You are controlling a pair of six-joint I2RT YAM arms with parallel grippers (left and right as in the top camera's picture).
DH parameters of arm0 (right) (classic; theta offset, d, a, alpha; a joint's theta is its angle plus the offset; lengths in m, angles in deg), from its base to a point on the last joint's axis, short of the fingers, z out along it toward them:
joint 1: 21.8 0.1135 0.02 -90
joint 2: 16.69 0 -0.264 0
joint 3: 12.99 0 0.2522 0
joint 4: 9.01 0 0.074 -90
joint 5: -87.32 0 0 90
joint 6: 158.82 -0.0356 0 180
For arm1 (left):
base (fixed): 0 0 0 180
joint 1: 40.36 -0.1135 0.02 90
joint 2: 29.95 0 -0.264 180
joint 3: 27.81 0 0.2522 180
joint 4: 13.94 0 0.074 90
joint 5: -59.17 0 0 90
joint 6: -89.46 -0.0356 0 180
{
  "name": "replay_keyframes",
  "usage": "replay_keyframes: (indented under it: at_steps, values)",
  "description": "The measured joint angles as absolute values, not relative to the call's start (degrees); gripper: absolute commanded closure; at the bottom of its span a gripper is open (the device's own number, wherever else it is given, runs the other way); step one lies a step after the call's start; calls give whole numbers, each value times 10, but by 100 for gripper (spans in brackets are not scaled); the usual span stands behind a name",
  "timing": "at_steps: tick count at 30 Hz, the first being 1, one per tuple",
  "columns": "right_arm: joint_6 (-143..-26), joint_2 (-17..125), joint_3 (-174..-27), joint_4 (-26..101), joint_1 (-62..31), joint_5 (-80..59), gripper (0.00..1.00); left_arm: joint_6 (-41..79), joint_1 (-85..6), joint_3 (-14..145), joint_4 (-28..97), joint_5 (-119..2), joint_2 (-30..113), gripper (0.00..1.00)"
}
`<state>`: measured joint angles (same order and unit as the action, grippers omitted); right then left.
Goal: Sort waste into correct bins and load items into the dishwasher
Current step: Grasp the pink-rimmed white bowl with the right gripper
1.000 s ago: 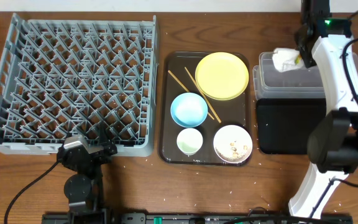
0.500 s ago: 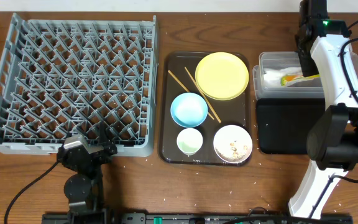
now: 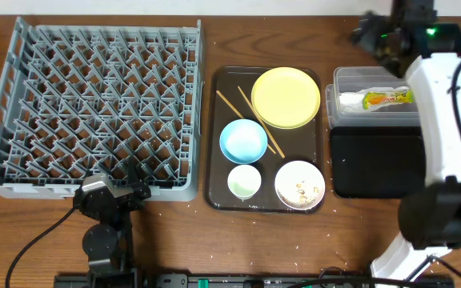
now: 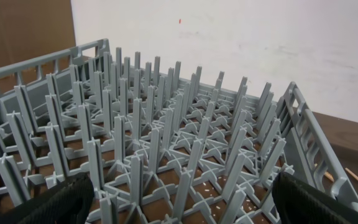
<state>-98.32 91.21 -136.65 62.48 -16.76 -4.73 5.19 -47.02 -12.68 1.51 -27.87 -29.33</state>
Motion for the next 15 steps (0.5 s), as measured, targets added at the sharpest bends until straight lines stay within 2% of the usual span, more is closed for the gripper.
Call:
replay_keyframes:
  at_steps: [6,8,9,12,15]
  values:
    - [-881,930,-1364,741,-54,-113,23,52,-470,-127,15,-279,-293,7]
    - [-870,939,-1352,768,-20,-117,23,52,-470,-127,15,-279,-293,7]
    - [-870,943,-1338,783,1,-117,24,52,-470,-127,15,-279,-293,7]
    - [-885,950,-1291,793,45,-117,36,52,-470,-127,15,-279,-293,7]
    - [-925,955,-1228,786,76,-119,41,52,-470,-127,15,-279,-293,7]
